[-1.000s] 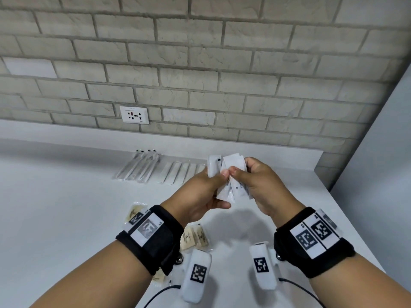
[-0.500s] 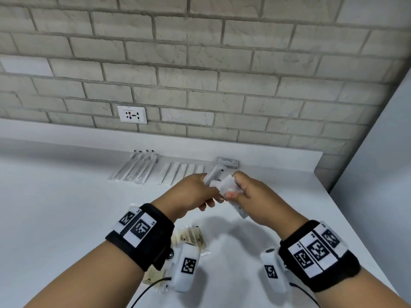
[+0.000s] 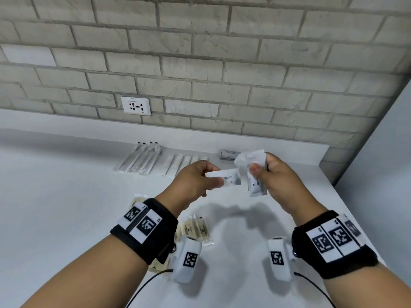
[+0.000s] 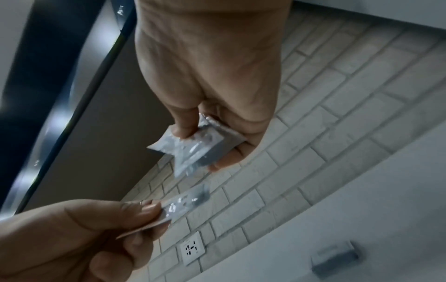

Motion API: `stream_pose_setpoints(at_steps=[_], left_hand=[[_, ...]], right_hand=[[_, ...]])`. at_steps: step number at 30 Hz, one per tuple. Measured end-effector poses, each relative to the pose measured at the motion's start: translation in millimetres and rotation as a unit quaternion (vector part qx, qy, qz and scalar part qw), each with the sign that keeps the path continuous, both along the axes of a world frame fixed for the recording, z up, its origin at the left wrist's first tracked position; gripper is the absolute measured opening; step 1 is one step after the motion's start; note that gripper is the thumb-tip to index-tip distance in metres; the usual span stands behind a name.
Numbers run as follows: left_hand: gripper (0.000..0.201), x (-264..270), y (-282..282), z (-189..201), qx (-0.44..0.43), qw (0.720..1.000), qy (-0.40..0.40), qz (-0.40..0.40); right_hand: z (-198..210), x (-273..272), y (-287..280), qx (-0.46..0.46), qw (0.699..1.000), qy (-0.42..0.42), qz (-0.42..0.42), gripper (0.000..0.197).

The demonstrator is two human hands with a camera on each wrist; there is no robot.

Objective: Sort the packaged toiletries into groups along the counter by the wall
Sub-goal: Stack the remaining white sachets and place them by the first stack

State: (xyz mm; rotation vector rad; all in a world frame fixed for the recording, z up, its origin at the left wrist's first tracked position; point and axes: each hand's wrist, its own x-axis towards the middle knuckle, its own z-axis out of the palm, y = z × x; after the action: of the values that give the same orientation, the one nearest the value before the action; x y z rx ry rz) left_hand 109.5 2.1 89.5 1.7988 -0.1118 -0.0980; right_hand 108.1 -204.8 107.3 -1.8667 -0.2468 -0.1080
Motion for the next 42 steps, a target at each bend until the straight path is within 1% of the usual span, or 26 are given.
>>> stream_pose_setpoints(at_steps=[2,4,5,6,7,8,9,11,13,14,16,18,20,21,22,23,24,25,26,27,28,29,32,36,38,42], left_hand=[[0.017,3,0,2,0.015,1.0,-0.011,-0.008],[0.011,2,-4,7,-0.025,0.999,-0.006,-0.035],[0.006,2,-6,9,-0.067,0.997,0.005,-0.041],[0.009,2,-8,12,-0.116,0.993,0.018,-0.034],[0.018,2,-8,12,-0.158,0.987,0.025,-0.02],[0.028,5,-9,11,-0.186,0.982,0.021,-0.002],[0.036,7,-9,11,-0.201,0.98,0.014,0.008],[0.041,7,-13,10,-0.225,0.974,0.017,-0.012],[0.034,5,-21,11,-0.267,0.962,0.04,-0.035],[0.029,3,-26,13,-0.308,0.949,0.058,-0.036],[0.028,2,-33,16,-0.391,0.915,0.102,-0.02],[0.03,4,-37,16,-0.432,0.894,0.121,-0.002],[0.034,7,-38,15,-0.425,0.897,0.119,0.011],[0.035,9,-37,13,-0.41,0.904,0.117,0.022],[0.033,10,-35,13,-0.397,0.91,0.119,0.032],[0.028,11,-32,13,-0.382,0.914,0.132,0.041],[0.021,11,-30,13,-0.364,0.918,0.152,0.049],[0.015,11,-27,13,-0.339,0.924,0.174,0.04],[0.012,10,-25,13,-0.31,0.931,0.193,0.014],[0.012,9,-25,14,-0.276,0.938,0.206,-0.029],[0.014,7,-24,14,-0.239,0.945,0.213,-0.072],[0.017,4,-23,15,-0.209,0.948,0.216,-0.104],[0.019,0,-21,15,-0.187,0.949,0.209,-0.14],[0.017,-1,-24,13,-0.209,0.952,0.177,-0.134],[0.019,-1,-27,13,-0.219,0.951,0.171,-0.136],[0.021,-3,-31,13,-0.245,0.939,0.209,-0.121]], right_hand=[[7,1,3,-0.084,0.995,-0.026,0.036,0.014],[10,4,13,-0.152,0.987,-0.023,0.052,0.007],[9,4,18,-0.149,0.987,-0.008,0.053,0.002],[6,5,24,-0.119,0.992,0.014,0.046,0.011],[2,6,29,-0.068,0.996,0.041,0.034,0.019],[0,8,34,-0.019,0.998,0.061,0.021,0.021],[-2,8,40,0.014,0.997,0.073,0.01,0.017],[-1,8,52,0.052,0.996,0.077,0.005,0.009],[0,8,66,0.055,0.996,0.066,-0.005,0.017],[2,8,72,0.046,0.997,0.055,-0.02,0.023],[0,13,81,0.021,0.998,0.015,-0.059,0.027],[-4,18,82,-0.027,0.993,-0.041,-0.111,0.026],[-8,19,79,-0.08,0.978,-0.099,-0.166,0.018],[-9,19,74,-0.081,0.976,-0.115,-0.164,0.008],[-8,16,68,-0.069,0.982,-0.119,-0.132,0.014],[-7,13,59,-0.057,0.99,-0.109,-0.067,0.032],[-5,9,51,-0.07,0.993,-0.091,0.018,0.059],[-2,4,45,-0.117,0.986,-0.068,0.096,0.088],[3,0,41,-0.19,0.968,-0.048,0.156,0.113],[5,-2,39,-0.264,0.945,-0.046,0.189,0.128],[7,-3,41,-0.321,0.924,-0.057,0.2,0.135],[9,-3,43,-0.347,0.915,-0.072,0.196,0.135],[11,3,42,-0.313,0.931,-0.096,0.162,0.122],[11,2,35,-0.334,0.921,-0.081,0.185,0.121],[10,1,35,-0.332,0.922,-0.079,0.184,0.113],[11,0,34,-0.33,0.922,-0.094,0.18,0.116]])
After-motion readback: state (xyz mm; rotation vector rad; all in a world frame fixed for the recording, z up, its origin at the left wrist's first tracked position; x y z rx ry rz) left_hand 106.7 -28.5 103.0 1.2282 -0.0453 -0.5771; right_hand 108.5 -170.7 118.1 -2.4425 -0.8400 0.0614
